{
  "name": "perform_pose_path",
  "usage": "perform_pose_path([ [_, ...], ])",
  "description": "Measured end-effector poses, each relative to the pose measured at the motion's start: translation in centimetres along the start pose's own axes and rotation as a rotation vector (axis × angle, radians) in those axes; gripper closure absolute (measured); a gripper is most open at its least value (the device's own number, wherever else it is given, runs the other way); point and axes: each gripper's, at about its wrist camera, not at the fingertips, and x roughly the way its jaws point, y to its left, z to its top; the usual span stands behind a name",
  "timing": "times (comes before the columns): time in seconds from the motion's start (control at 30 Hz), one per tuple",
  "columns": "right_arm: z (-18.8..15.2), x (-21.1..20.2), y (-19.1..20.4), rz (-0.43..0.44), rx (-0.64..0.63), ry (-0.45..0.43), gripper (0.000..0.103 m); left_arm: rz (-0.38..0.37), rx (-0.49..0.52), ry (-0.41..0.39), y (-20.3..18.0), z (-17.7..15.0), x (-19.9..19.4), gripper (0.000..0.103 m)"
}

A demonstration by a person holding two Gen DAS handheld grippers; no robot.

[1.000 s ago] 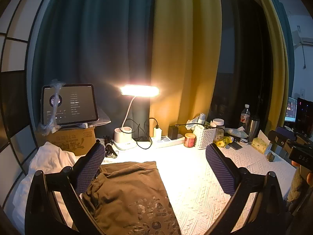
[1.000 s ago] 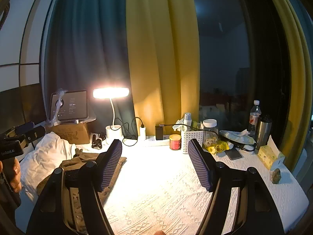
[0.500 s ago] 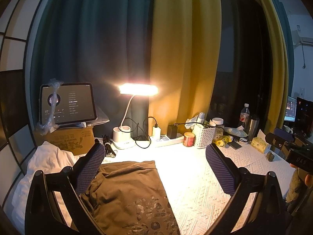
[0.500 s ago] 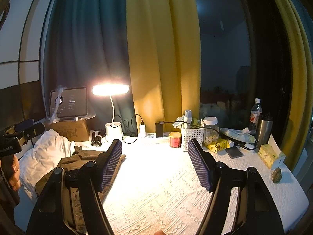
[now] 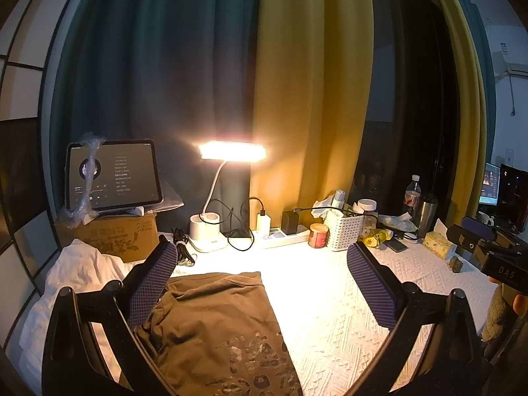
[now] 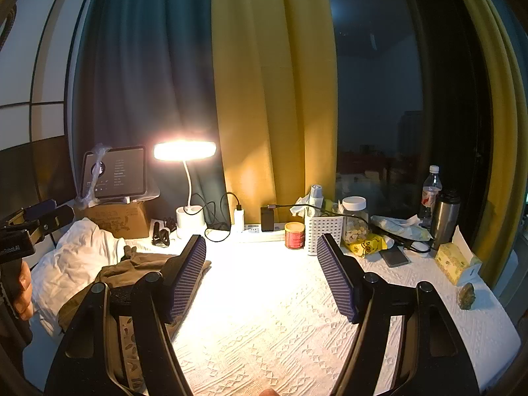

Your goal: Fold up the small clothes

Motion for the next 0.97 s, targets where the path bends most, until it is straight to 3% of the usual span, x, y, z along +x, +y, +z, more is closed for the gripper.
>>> perform_pose_path([
  [0.97, -0.32, 0.12, -0.28, 0.000, -0.003, 0.012, 0.030, -0.006, 0.001, 0.003, -0.04, 0.07, 0.09, 0.001],
])
